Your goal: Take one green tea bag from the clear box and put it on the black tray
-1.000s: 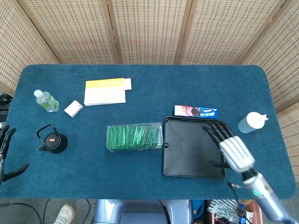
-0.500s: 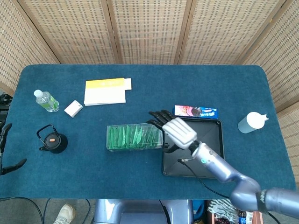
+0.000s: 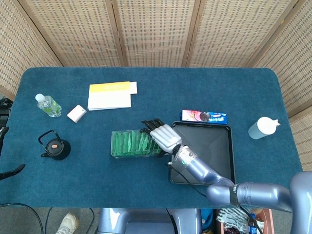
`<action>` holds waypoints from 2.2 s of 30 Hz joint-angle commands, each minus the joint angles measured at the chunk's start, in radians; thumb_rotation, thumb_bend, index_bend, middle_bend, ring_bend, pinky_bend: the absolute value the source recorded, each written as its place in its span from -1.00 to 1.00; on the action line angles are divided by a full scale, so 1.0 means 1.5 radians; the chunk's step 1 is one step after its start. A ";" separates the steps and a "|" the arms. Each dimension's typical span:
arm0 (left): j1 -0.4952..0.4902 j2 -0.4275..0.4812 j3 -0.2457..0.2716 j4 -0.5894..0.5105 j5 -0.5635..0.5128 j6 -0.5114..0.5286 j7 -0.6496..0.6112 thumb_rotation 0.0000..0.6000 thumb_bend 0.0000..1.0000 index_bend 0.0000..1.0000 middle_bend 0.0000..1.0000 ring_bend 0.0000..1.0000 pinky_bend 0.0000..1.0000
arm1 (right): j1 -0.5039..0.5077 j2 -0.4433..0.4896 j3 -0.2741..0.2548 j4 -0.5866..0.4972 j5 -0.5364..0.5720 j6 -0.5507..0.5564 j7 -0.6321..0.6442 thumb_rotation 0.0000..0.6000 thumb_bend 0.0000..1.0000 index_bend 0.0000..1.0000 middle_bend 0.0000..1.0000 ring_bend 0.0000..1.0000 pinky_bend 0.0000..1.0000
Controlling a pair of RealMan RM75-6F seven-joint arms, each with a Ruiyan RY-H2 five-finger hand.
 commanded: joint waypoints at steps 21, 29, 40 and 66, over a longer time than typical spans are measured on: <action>-0.002 0.010 0.000 0.000 -0.006 -0.003 -0.022 1.00 -1.00 -1.00 -1.00 -1.00 -1.00 | 0.073 -0.056 -0.035 0.033 0.116 0.049 -0.082 1.00 -0.30 -0.58 -1.00 -1.00 -1.00; -0.001 0.013 0.000 0.002 -0.006 0.000 -0.030 1.00 -1.00 -1.00 -1.00 -1.00 -1.00 | 0.081 -0.077 -0.035 0.051 0.116 0.071 -0.087 1.00 0.05 -0.57 -1.00 -1.00 -1.00; 0.001 0.017 0.000 0.003 -0.006 0.003 -0.041 1.00 -1.00 -1.00 -1.00 -1.00 -1.00 | 0.085 -0.069 0.003 0.051 0.107 0.093 -0.064 1.00 0.18 -0.50 -1.00 -1.00 -1.00; -0.008 0.027 -0.003 0.012 -0.022 -0.021 -0.070 1.00 -1.00 -1.00 -1.00 -1.00 -1.00 | 0.131 -0.115 0.078 0.193 0.228 0.174 -0.162 1.00 0.01 -0.42 -1.00 -1.00 -1.00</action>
